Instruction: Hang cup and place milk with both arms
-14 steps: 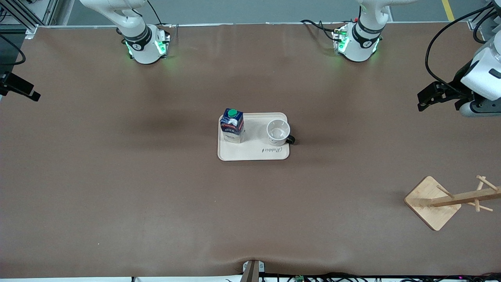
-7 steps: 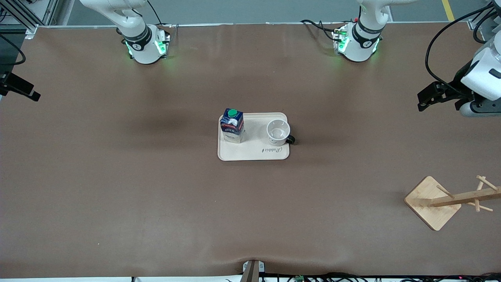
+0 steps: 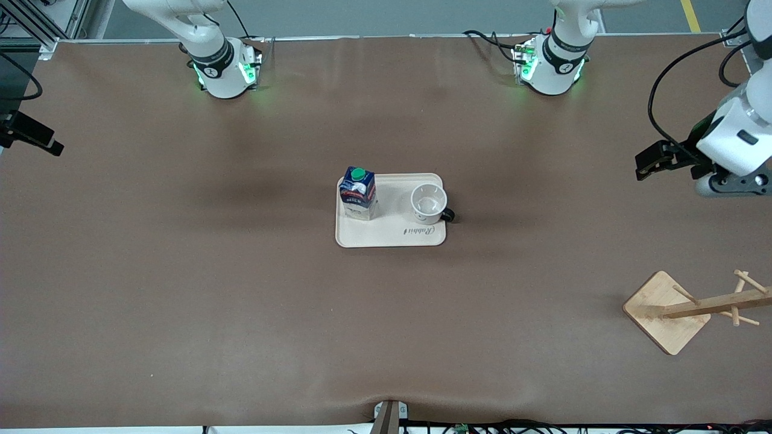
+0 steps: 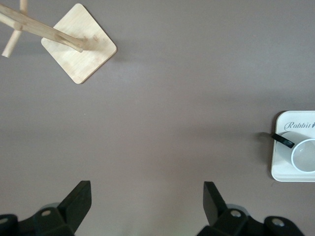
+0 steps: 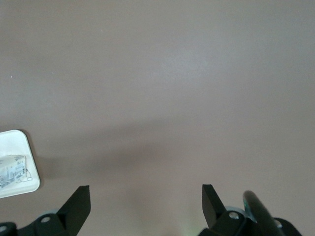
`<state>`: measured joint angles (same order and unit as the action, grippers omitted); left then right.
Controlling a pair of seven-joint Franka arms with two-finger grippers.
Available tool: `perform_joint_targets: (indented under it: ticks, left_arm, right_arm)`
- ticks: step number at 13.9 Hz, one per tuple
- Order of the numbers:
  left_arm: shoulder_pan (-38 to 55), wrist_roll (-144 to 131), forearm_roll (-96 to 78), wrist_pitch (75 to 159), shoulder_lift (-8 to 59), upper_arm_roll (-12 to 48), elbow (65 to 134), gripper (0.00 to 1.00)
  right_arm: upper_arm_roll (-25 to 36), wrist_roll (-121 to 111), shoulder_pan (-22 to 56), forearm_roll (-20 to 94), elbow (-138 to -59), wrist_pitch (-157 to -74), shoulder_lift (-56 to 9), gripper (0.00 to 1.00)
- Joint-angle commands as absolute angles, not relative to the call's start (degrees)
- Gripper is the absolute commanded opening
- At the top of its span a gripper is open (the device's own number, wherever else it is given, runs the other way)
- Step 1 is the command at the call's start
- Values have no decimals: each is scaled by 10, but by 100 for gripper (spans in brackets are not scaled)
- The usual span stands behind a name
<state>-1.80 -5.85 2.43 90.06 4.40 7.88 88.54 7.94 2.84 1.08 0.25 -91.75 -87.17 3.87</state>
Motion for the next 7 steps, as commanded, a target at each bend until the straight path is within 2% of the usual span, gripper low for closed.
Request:
perform_joint_targets:
  ticks: [1,7]
  left_arm:
    - [-14,-55,16,892,53,76,872,100]
    - [12,-97,19,890,67,78,874,100]
  right_arm:
    - [76,18,18,-16,-915,-871,40,100]
    - [77,18,17,-16,-915,-873,40,100]
